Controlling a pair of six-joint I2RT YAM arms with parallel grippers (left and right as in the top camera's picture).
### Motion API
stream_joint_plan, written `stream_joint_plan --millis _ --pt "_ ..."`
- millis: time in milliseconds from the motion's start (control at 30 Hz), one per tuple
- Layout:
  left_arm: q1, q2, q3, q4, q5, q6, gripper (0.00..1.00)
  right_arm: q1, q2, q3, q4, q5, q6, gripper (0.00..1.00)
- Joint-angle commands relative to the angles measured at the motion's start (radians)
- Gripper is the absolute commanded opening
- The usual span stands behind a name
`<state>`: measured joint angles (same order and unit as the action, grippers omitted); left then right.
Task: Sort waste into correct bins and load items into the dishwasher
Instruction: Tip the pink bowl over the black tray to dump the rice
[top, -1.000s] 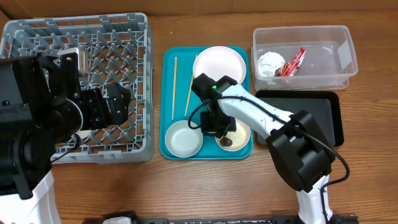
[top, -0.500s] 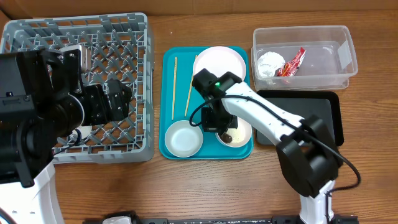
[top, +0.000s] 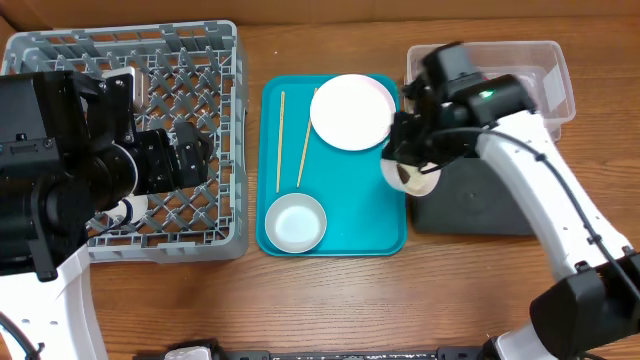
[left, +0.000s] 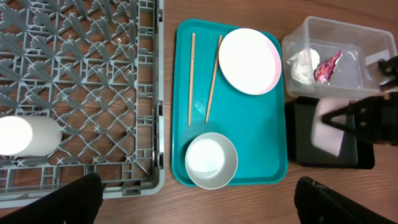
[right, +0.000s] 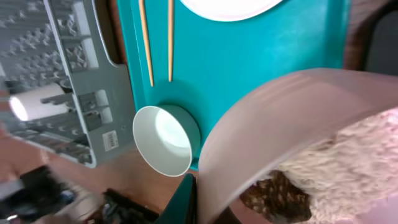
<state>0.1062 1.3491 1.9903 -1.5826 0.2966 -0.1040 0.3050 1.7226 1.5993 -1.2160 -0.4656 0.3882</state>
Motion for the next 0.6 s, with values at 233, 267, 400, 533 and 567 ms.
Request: stream_joint_plan --millis 233,267,400,533,567 --pt "-0.004 0.017 0.008 0.001 0.008 0.014 1.0 -0.348 -0.002 -0.353 0.224 -0.591 -0.335 0.04" --pt "-0.004 0.017 0.008 0.001 0.008 0.014 1.0 -0.402 -0.002 -0.416 0.269 -0.616 -0.337 0.04" --pt "-0.004 0.017 0.008 0.001 0.008 0.014 1.0 -0.505 -0.002 -0.511 0.329 -0.706 -0.383 0.04" --pt "-0.004 0.017 0.008 0.001 0.008 0.014 1.0 -0.583 -0.002 -0.541 0.341 -0.819 -0.467 0.04" --pt "-0.004 0.017 0.008 0.001 0.008 0.014 1.0 -0.594 -0.002 -0.544 0.341 -0.834 -0.475 0.04"
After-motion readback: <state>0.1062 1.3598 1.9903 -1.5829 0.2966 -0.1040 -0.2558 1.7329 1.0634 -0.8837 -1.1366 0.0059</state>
